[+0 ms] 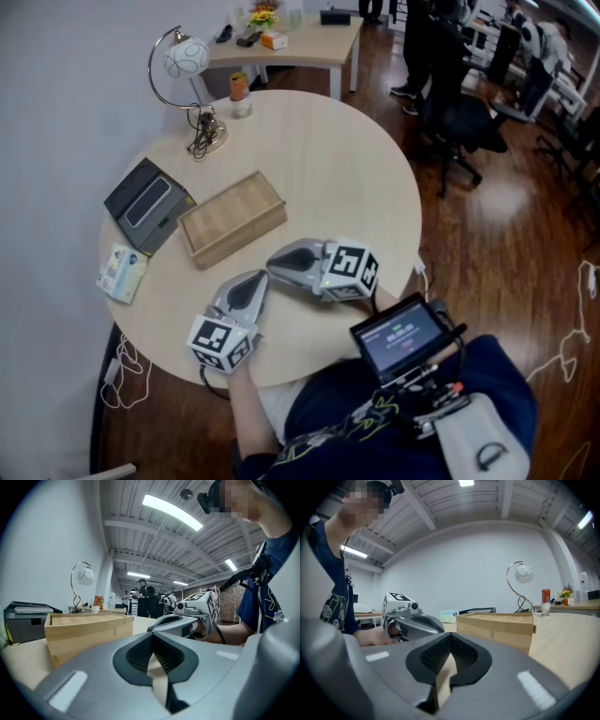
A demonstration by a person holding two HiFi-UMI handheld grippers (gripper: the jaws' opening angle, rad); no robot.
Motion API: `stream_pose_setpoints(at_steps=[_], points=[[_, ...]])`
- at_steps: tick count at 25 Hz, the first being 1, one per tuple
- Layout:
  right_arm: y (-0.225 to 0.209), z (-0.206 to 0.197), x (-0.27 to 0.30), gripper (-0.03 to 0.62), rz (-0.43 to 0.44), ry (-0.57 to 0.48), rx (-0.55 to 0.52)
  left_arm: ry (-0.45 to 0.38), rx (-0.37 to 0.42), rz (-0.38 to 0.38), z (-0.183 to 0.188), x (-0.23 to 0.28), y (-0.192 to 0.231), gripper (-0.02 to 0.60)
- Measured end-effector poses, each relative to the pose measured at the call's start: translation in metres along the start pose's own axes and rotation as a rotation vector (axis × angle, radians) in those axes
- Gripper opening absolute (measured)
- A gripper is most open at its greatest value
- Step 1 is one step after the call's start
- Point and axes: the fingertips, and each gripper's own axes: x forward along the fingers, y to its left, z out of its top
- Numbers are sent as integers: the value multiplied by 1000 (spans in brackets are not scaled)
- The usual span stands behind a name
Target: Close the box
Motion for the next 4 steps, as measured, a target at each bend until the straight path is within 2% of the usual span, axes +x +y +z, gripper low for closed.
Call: stream_pose_setpoints(at_steps=[4], points=[[-1,-5,0,-5,11,0,-2,-3,3,-4,1,1,0,2]])
